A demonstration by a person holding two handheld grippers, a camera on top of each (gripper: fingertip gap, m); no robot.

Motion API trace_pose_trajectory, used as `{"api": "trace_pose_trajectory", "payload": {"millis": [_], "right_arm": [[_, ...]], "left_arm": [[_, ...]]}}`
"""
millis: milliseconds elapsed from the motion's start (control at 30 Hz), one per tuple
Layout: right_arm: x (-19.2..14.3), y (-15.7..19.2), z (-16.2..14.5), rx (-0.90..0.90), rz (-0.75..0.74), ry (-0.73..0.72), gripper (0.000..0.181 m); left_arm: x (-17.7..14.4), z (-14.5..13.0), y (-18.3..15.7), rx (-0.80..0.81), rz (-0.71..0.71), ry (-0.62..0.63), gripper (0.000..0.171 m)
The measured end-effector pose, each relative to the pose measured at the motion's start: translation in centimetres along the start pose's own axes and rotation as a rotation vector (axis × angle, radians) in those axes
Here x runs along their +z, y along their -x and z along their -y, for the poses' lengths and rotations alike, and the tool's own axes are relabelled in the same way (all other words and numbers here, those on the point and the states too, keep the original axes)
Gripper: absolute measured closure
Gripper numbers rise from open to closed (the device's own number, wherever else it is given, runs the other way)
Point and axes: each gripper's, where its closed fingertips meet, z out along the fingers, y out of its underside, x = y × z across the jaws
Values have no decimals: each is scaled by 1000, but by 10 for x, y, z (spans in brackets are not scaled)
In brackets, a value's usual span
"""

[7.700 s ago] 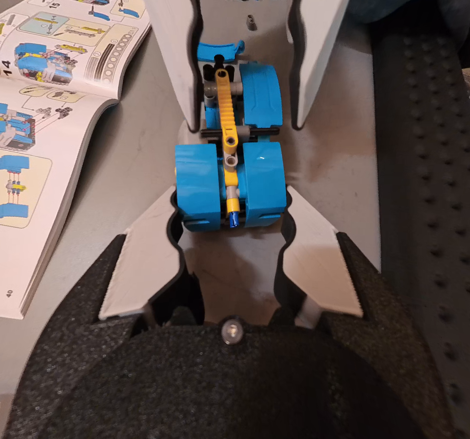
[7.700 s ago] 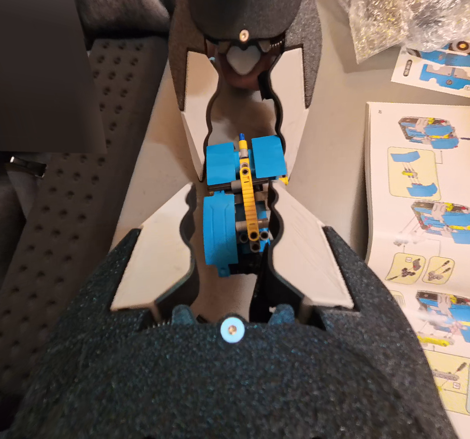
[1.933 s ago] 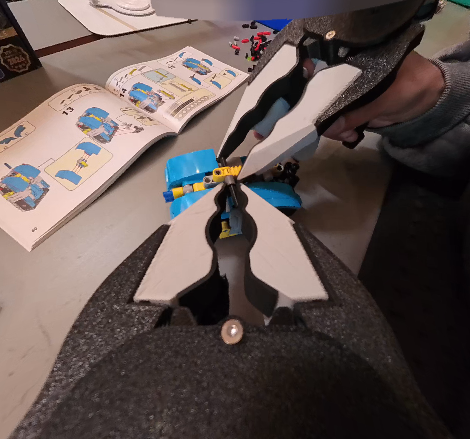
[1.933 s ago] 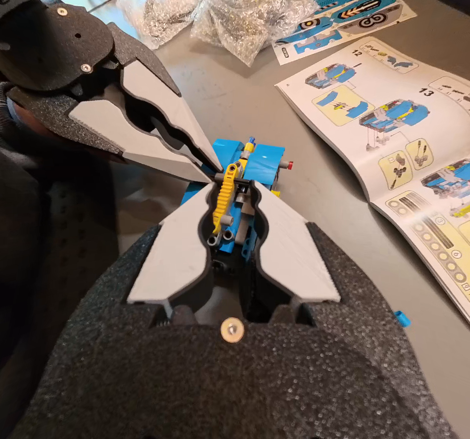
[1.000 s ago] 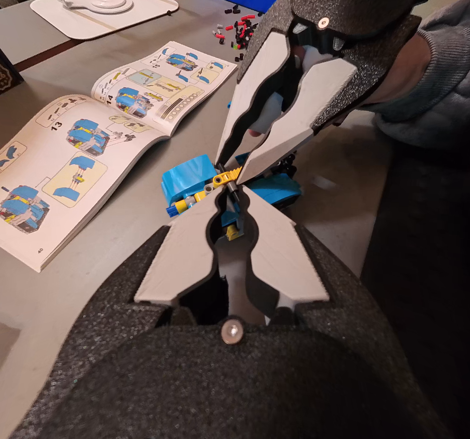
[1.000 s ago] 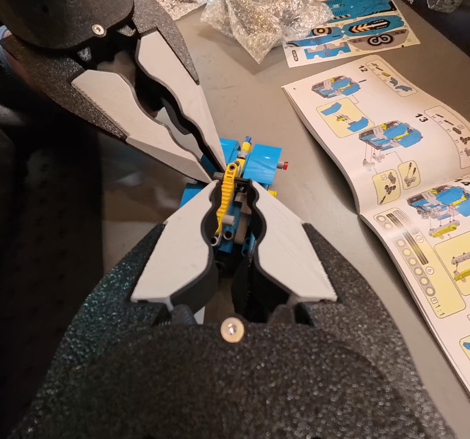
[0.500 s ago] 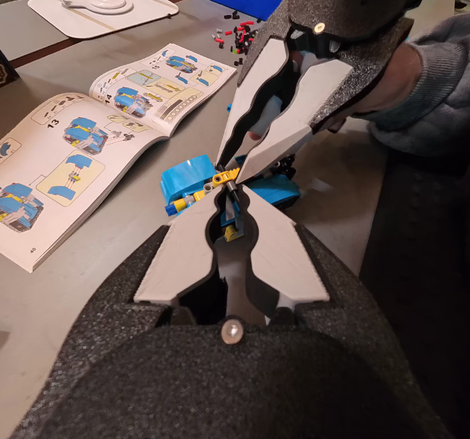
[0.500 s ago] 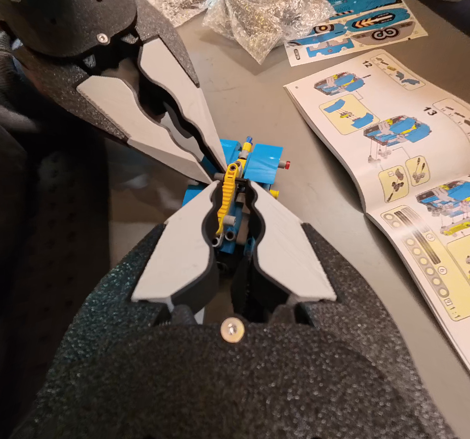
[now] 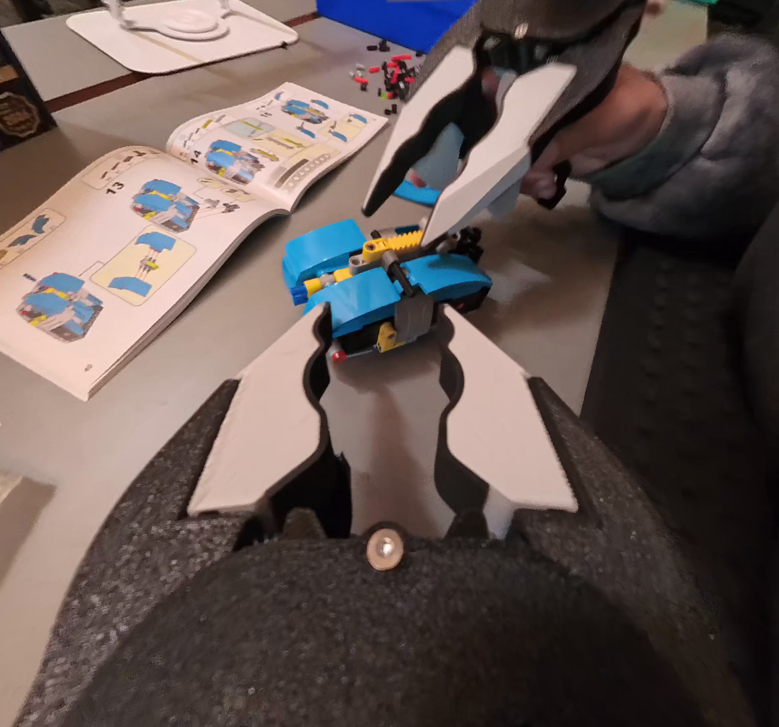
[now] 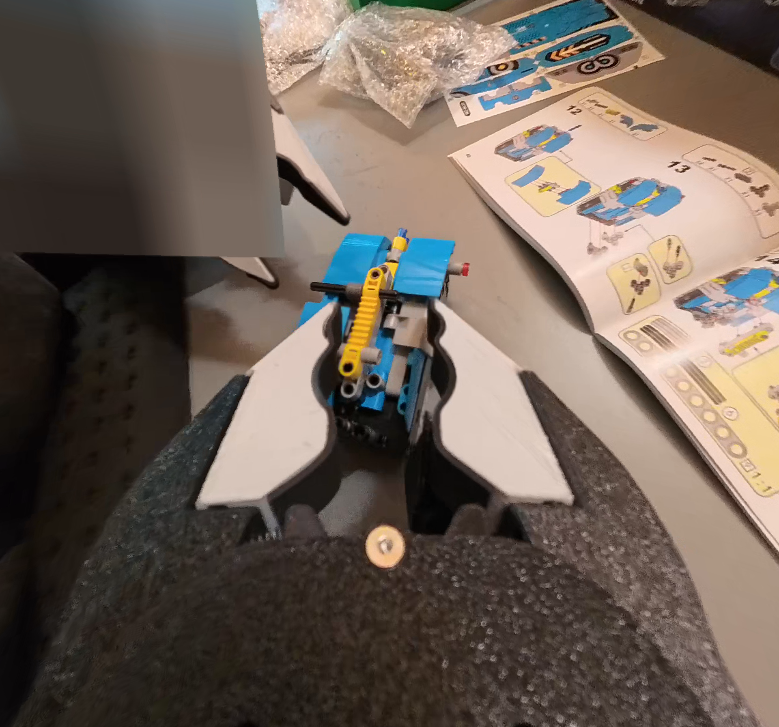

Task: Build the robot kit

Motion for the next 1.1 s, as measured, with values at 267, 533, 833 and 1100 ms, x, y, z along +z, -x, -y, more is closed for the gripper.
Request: {"api": "trace_pose_trajectory", "payload": {"millis": [267, 533, 833, 1100], "right_arm": [[-6, 16, -1, -115, -170, 94, 139], [6, 35, -8, -143, -249, 174, 144], [9, 18, -12, -266, -461, 345, 156], [9, 22, -18, -268, -413, 354, 158]], "left_arm": [[18, -21, 22, 279, -145, 125, 100], [33, -6, 17, 334, -411, 101, 80], [55, -11, 19, 424, -374, 163, 79], [60, -9, 20, 419, -248, 144, 79]]}}
